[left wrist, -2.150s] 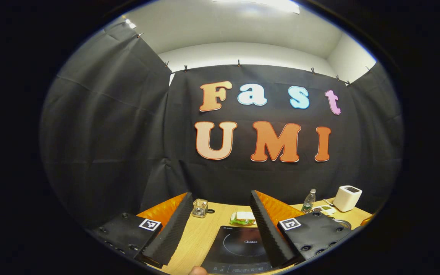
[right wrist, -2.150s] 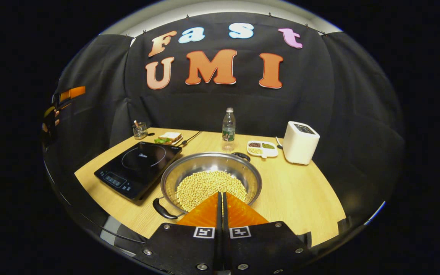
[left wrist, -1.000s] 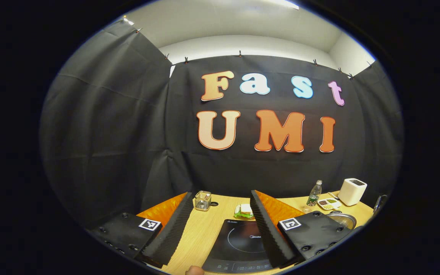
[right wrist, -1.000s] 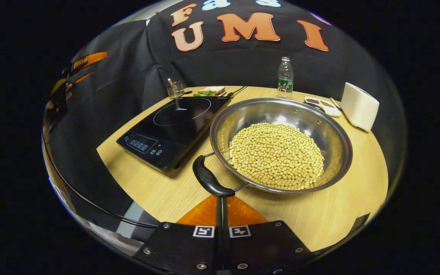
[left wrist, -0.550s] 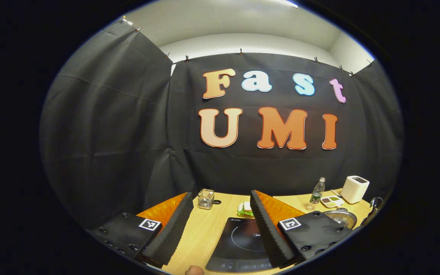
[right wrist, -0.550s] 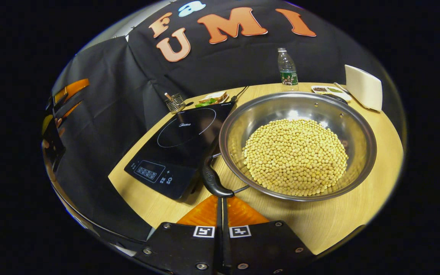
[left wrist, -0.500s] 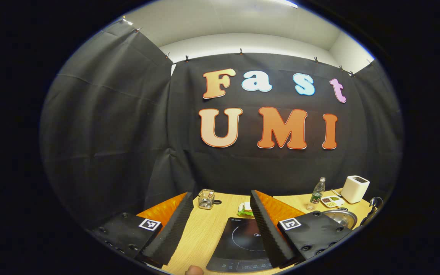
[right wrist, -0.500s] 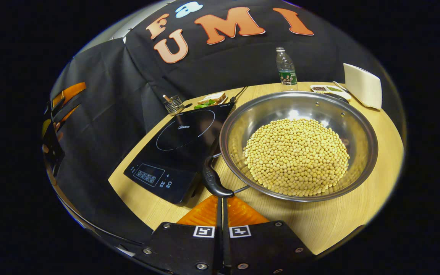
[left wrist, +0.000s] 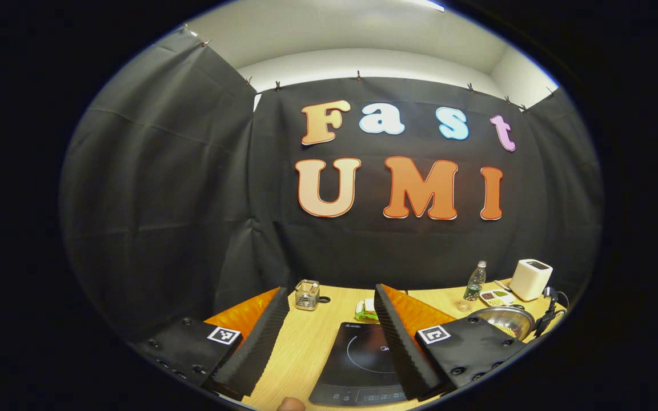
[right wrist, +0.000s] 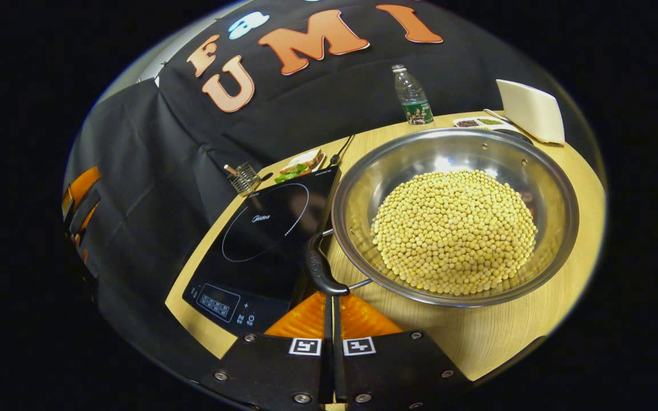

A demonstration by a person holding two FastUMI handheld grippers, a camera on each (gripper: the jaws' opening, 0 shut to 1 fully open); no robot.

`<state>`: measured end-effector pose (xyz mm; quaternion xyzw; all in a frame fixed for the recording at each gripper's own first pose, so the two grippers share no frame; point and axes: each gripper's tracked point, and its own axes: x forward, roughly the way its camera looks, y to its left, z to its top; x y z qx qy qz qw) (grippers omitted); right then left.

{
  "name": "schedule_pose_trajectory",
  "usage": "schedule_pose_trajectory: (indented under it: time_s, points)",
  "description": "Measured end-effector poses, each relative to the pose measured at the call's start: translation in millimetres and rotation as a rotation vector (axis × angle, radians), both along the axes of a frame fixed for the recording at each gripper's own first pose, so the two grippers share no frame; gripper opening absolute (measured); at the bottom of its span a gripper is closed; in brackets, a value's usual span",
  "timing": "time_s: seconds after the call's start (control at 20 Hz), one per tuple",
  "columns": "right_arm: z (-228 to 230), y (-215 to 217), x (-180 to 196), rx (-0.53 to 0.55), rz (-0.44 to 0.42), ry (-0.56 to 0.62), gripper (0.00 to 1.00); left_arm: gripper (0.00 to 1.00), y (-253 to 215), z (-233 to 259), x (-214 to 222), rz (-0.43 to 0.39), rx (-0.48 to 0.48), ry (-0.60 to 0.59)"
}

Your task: First push the handle of the pot to place it horizontally, then grasp the pot with both hands and set it on the induction cooktop.

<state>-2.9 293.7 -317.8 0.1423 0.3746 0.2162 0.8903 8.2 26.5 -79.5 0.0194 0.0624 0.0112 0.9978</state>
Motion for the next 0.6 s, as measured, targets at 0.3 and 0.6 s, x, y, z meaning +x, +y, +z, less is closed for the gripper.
schedule_pose_trajectory:
  time_s: [0.3, 0.6]
  points:
    - [-2, 9, 26, 0.018, -0.065, 0.012, 0.00, 0.97, -26, -16, -1, -0.057, -0.013, 0.013]
    - [-4, 16, 47, 0.023, -0.104, 0.015, 0.00, 0.97, -58, -49, 2, -0.123, -0.041, 0.081]
